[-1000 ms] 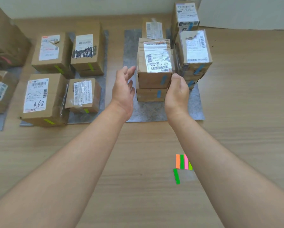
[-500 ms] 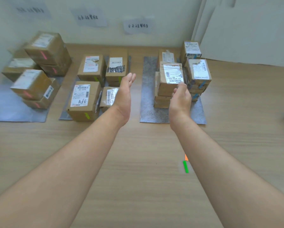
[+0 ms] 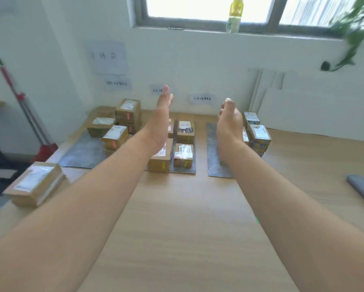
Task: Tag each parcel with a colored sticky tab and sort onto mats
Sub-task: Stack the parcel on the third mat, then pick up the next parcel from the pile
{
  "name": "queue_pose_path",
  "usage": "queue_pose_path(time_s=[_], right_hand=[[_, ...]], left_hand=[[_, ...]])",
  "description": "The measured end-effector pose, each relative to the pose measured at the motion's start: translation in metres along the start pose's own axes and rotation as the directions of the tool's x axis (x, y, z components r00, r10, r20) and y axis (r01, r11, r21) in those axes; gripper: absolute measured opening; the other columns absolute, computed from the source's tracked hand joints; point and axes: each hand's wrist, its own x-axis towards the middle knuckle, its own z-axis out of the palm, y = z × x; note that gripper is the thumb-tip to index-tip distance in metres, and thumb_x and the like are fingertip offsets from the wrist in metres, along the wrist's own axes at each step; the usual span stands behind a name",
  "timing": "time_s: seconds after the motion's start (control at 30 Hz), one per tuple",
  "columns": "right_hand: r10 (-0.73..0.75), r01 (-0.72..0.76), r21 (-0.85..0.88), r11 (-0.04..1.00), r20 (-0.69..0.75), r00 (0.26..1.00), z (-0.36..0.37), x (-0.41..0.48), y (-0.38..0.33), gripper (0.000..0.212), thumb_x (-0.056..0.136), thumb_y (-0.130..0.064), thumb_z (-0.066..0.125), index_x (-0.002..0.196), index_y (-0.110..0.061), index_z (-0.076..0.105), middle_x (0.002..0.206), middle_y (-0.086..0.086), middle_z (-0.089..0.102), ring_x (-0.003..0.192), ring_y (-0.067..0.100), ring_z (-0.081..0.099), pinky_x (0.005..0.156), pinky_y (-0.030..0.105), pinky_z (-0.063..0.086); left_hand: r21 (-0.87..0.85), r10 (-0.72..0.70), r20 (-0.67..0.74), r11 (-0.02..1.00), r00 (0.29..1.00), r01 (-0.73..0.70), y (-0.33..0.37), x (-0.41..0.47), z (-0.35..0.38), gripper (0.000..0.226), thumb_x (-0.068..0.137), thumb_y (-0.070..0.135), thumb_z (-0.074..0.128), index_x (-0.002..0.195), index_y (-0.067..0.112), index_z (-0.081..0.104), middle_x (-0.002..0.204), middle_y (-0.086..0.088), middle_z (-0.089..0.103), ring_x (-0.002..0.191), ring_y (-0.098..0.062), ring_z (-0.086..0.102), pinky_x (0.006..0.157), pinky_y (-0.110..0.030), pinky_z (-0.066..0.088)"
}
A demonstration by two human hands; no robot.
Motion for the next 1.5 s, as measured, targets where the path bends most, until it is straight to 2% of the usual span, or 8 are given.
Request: queue_pose_path(time_s=[0.6,0.67,0.7,0.77,0.93,1.17,1.33,1.5], right_hand=[[-0.142,0.146,0.0,0.989,0.247,0.959,0.06,-0.177,-0.145,0.036,0.104,-0.042,0.035,0.085,-0.02,0.057,0.072,0.0,0.046,0.069,0.016,0.047,0.07,0.035,0.04],[-0.106,0.109,0.007,0.994,0.283,0.953,0.067,-0.189,-0.14,0.046,0.105,-0.042,0.035,0.107,-0.004,0.061,0.125,0.024,0.055,0.091,0.025,0.062,0.085,0.042,0.049],[-0.091,0.095,-0.002,0.995,0.294,0.951,0.07,-0.195,-0.137,0.049,0.105,-0.042,0.034,0.116,0.0,0.058,0.112,-0.012,0.03,0.103,0.027,0.063,0.09,0.043,0.049],[-0.069,0.078,-0.015,0.997,0.325,0.943,0.077,-0.205,-0.127,0.047,0.106,-0.043,0.033,0.115,-0.005,0.058,0.118,0.015,0.063,0.114,0.025,0.06,0.091,0.04,0.048],[-0.013,0.03,-0.042,0.999,0.35,0.937,0.11,-0.23,-0.104,0.06,0.105,-0.044,0.032,0.135,0.006,0.047,0.142,0.025,0.049,0.127,0.038,0.051,0.108,0.053,0.039],[0.002,0.004,-0.016,1.0,0.352,0.936,0.197,-0.247,-0.081,0.057,0.105,-0.043,0.035,0.131,0.005,0.051,0.113,0.028,0.06,0.093,0.032,0.061,0.077,0.036,0.043],[0.088,-0.081,-0.036,0.996,0.345,0.934,0.277,-0.274,-0.047,0.053,0.101,-0.049,0.036,0.134,-0.014,0.058,0.128,0.003,0.064,0.125,0.022,0.056,0.109,0.043,0.043],[0.181,-0.154,-0.117,0.981,0.278,0.943,0.346,-0.298,-0.011,0.049,0.103,-0.045,0.037,0.107,-0.001,0.059,0.095,-0.001,0.054,0.093,0.021,0.055,0.092,0.041,0.044]], left_hand=[[0.0,0.208,-0.162,0.978,0.965,-0.21,0.129,-0.184,-0.094,0.076,0.098,0.071,0.014,0.159,0.026,0.022,0.168,0.006,0.007,0.153,-0.013,0.002,0.12,-0.046,-0.004],[-0.001,0.191,-0.201,0.981,0.961,-0.195,0.12,-0.198,-0.102,0.077,0.098,0.071,0.014,0.159,0.024,0.021,0.168,0.005,0.007,0.153,-0.012,0.001,0.12,-0.044,-0.005],[-0.005,0.172,-0.214,0.984,0.962,-0.177,0.115,-0.205,-0.108,0.078,0.098,0.071,0.014,0.159,0.024,0.021,0.168,0.004,0.006,0.153,-0.013,0.0,0.121,-0.044,-0.005],[0.009,0.138,-0.24,0.99,0.961,-0.14,0.105,-0.218,-0.121,0.079,0.096,0.073,0.014,0.158,0.025,0.022,0.168,0.002,0.003,0.154,-0.015,-0.003,0.12,-0.047,-0.005],[0.025,0.094,-0.294,0.996,0.951,-0.091,0.087,-0.24,-0.162,0.078,0.097,0.072,0.011,0.159,0.025,0.021,0.169,0.0,0.001,0.154,-0.017,-0.005,0.12,-0.05,-0.008],[0.075,0.084,-0.293,0.995,0.952,-0.065,0.071,-0.238,-0.258,0.08,0.098,0.07,0.009,0.159,0.021,0.02,0.168,-0.001,0.007,0.154,-0.016,-0.002,0.12,-0.05,-0.008],[0.096,0.042,-0.271,0.995,0.962,-0.017,0.05,-0.225,-0.351,0.081,0.097,0.071,0.009,0.157,0.02,0.026,0.168,-0.005,0.009,0.155,-0.017,0.0,0.12,-0.05,-0.005],[0.074,-0.05,-0.278,0.995,0.959,0.073,0.022,-0.211,-0.426,0.079,0.099,0.07,0.011,0.155,0.019,0.032,0.167,-0.006,0.013,0.155,-0.018,0.004,0.121,-0.049,-0.004]])
